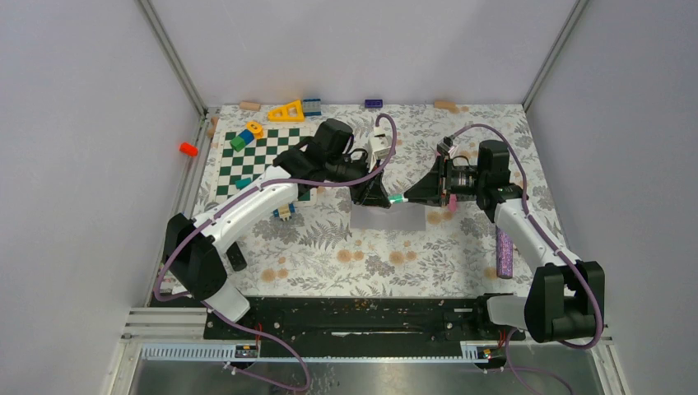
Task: Place the letter into the envelope and seal it
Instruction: Screw the solid glue.
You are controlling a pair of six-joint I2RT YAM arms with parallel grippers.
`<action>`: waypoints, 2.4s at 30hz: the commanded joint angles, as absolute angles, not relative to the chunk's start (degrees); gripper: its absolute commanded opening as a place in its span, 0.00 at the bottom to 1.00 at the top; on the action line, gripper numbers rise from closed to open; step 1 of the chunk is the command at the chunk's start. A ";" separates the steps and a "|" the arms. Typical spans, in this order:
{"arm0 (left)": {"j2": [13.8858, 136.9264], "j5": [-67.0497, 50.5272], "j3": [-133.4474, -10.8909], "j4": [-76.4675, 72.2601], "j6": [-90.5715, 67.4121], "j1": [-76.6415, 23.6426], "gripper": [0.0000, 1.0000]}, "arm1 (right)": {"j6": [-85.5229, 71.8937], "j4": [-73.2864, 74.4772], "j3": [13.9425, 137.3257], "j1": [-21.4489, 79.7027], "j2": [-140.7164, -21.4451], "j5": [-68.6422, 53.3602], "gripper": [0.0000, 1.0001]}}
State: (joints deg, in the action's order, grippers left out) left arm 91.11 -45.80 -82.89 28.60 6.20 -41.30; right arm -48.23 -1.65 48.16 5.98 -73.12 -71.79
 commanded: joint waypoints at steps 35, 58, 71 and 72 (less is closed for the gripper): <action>90.28 -50.02 -85.26 27.65 6.29 -42.04 0.00 | -40.06 -2.56 47.80 6.80 -62.97 -75.78 0.68; 89.06 -43.15 -84.79 28.21 8.17 -42.60 0.00 | -47.01 -2.72 47.32 5.10 -72.18 -72.94 0.44; 89.65 -43.24 -85.44 28.65 8.09 -42.77 0.00 | -48.45 -4.39 46.33 5.09 -72.57 -72.23 0.39; 89.76 -43.16 -85.52 28.65 8.09 -42.78 0.00 | -49.03 -5.11 46.10 5.10 -72.56 -72.32 0.39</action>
State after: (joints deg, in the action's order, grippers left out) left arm 91.09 -44.07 -82.89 29.95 7.31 -42.48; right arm -47.13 -2.15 46.09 5.45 -72.34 -72.51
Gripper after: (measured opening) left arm 0.230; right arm 0.394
